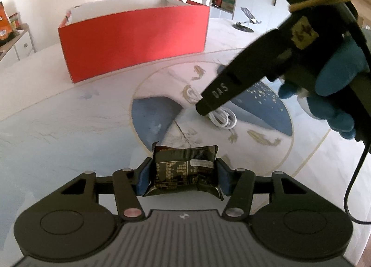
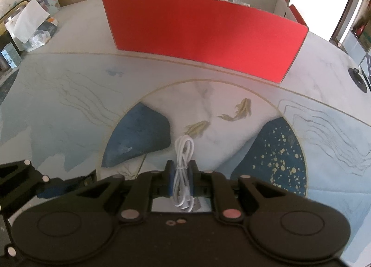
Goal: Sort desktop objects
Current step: 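Close the right tool on the white USB cable while the left tool grasps the black foil packet, then lift the cable and black packet and carry them over the red box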
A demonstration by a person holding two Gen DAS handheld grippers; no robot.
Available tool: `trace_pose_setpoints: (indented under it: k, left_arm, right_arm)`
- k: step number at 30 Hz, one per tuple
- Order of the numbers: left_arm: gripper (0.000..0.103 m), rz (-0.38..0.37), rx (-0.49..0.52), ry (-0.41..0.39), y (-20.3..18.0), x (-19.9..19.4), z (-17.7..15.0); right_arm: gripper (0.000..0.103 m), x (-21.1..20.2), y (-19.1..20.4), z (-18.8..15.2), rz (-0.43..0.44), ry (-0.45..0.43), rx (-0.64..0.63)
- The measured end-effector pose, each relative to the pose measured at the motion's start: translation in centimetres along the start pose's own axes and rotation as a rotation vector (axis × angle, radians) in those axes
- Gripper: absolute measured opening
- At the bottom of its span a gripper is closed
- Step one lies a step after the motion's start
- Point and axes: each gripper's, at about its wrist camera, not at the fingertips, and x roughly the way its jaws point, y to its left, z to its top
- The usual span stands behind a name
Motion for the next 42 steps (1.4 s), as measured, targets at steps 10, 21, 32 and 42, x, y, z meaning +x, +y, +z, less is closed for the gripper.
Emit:
trace_pose_setpoints:
  k: [10, 21, 32, 42]
  left_arm:
    - [0.056, 0.021, -0.035, -0.038, 1.4, -1.5, 2.1]
    - [0.056, 0.037, -0.061, -0.076, 2.8, -3.4, 5.2]
    - [0.056, 0.05, -0.084, -0.12, 3.8, -5.4, 8.7]
    - [0.056, 0.075, -0.062, -0.179, 4.3, -7.4, 12.1]
  right_arm:
    - [0.011, -1.8, 0.0, 0.7, 0.017, -0.039, 0.014]
    - [0.011, -4.2, -0.4, 1.1, 0.038, -0.078, 0.031]
    - [0.011, -7.8, -0.8, 2.2, 0.04, -0.141, 0.054]
    - [0.011, -10.9, -1.4, 3.9, 0.031, -0.209, 0.08]
